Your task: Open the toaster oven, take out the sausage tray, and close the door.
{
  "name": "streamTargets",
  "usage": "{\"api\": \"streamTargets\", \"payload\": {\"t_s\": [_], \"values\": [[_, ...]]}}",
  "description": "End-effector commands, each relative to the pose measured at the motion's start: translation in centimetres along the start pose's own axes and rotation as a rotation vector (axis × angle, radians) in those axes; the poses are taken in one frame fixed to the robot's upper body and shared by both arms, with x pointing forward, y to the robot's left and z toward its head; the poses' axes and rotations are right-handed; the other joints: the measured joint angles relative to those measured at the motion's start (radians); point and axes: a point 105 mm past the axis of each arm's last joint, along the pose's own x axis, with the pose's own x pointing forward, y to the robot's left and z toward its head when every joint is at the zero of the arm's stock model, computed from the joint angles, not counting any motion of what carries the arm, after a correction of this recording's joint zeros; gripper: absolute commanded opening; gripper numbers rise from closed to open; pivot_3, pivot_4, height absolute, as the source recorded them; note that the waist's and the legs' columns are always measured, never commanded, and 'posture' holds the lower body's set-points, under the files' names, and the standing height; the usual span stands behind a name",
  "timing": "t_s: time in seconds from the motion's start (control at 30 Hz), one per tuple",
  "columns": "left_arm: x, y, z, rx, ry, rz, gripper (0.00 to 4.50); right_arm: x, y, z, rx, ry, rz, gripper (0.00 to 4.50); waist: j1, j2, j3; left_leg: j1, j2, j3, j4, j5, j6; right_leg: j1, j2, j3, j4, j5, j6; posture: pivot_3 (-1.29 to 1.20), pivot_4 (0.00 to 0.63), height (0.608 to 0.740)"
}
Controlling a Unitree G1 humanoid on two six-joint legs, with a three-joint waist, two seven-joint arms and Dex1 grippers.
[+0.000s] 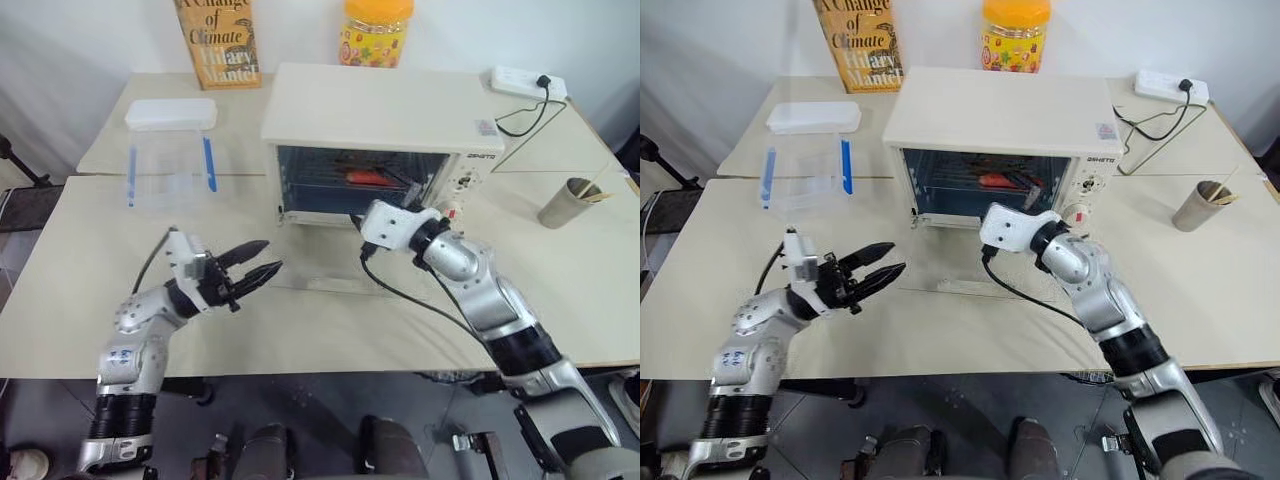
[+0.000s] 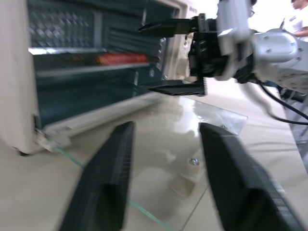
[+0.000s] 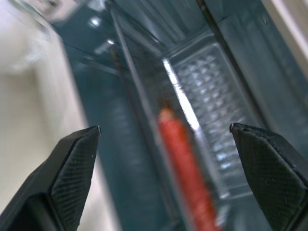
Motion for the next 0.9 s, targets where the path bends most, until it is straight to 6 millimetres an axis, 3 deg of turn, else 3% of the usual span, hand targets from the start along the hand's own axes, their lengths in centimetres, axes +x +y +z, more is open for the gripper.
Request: {"api": "streamTargets", "payload": {"t_s": [0.03,0.1,0.17,0.23,0.83,0.9], "values": [[-0.3,-0.1,2.0,0.032,-0.052,0.027,3.77,0.9,-0.1,0.8,-0.043,-0.043,-0.032,3.85,-0.003,0.000,0.000,0.000,0.000,0.000,0.000,0.000,0.000,0.000,0.000,0.000,0.000,0.000,0.000,0.00,0.150,0.740],[-0.3,0.0,2.2,0.029,-0.061,0.035,4.42,1.2,-0.4,0.8,-0.053,-0.049,-0.054,3.16,-0.005,0.000,0.000,-0.001,0.000,0.000,0.000,0.000,0.000,0.000,0.000,-0.001,0.000,0.000,0.000,0.00,0.150,0.740],[-0.4,-0.2,2.4,0.033,-0.062,0.036,4.50,1.7,0.9,0.5,-0.119,-0.041,0.012,2.48,-0.010,0.000,0.000,-0.001,0.000,0.000,0.000,0.000,0.000,0.000,0.000,0.000,0.000,0.000,0.000,0.00,0.150,0.740],[-0.3,-0.4,2.4,0.037,-0.065,0.037,4.50,2.1,0.9,0.7,-0.145,-0.058,-0.001,1.82,-0.013,0.000,0.000,-0.001,0.000,0.000,0.000,0.000,0.000,-0.001,0.000,0.000,0.000,0.000,0.000,0.00,0.150,0.740],[0.3,-0.1,2.3,0.030,-0.064,0.001,4.50,3.4,1.2,-1.1,-0.114,0.060,0.015,1.82,-0.013,0.000,0.000,-0.001,0.001,0.000,-0.001,0.000,0.000,-0.002,0.001,0.000,0.000,0.000,0.000,0.00,0.150,0.740],[0.3,0.0,2.4,0.032,-0.062,-0.007,4.50,3.5,1.2,-1.3,-0.123,0.070,0.015,1.47,-0.013,0.000,0.000,-0.001,0.001,0.001,-0.001,0.000,0.000,-0.002,0.001,0.000,0.000,0.000,0.000,0.00,0.150,0.740]]}}
